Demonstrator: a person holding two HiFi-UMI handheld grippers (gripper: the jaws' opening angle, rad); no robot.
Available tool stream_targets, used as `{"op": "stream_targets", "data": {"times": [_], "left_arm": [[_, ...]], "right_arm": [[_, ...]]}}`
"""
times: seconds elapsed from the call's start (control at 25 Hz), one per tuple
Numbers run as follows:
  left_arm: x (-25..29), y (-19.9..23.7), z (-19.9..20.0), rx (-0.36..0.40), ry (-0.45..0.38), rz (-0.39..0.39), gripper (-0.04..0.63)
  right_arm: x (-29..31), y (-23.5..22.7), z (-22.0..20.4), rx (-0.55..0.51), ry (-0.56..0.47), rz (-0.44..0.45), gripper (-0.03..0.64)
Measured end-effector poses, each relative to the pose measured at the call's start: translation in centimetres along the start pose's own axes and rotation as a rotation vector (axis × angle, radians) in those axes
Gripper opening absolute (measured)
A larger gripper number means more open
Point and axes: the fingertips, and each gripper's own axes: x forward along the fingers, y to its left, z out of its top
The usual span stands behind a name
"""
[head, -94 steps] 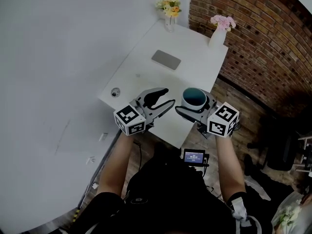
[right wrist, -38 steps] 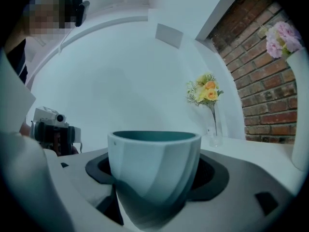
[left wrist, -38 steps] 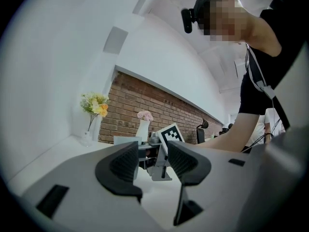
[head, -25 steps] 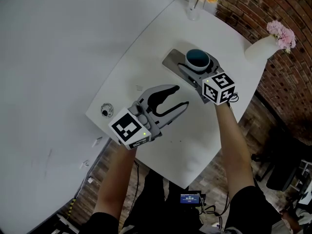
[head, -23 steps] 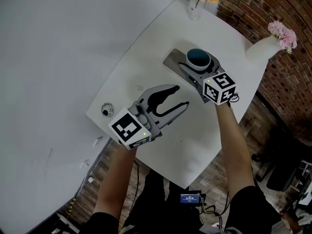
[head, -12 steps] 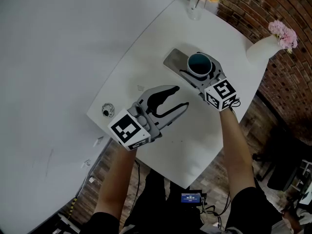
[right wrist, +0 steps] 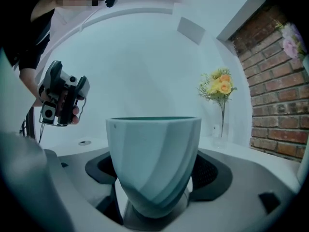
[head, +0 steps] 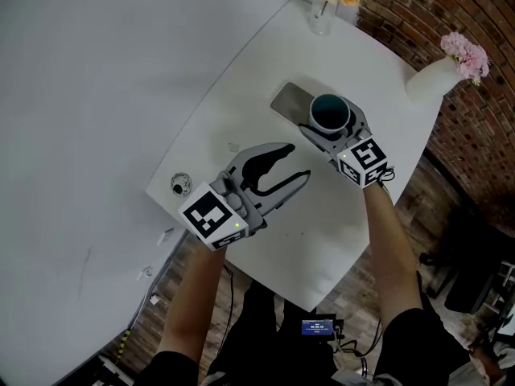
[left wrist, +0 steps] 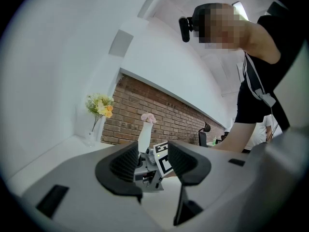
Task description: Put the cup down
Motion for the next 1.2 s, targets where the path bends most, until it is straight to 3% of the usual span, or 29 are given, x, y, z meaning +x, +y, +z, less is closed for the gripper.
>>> {"op": "stream_targets", "data": {"times": [0.28,0.96,1.2], "left_arm": [[-0.4,-0.4,0.3,0.006,-0.003,0.005,0.179],[-2.1,-3.9,1.5,0.045,-0.008,-0.004,0.179],[-2.8,-5.8,2.5,0.058,-0.017,0.002,0.179]], "right_arm": [[-0.1,-0.1,0.8,0.046,0.000,-0.012,0.522],[-6.8,1.2,2.2,0.041,0.023,-0.113,0.518],[-9.6,3.9,4.5,0.062,-0.011,-0.095,0.515]]}}
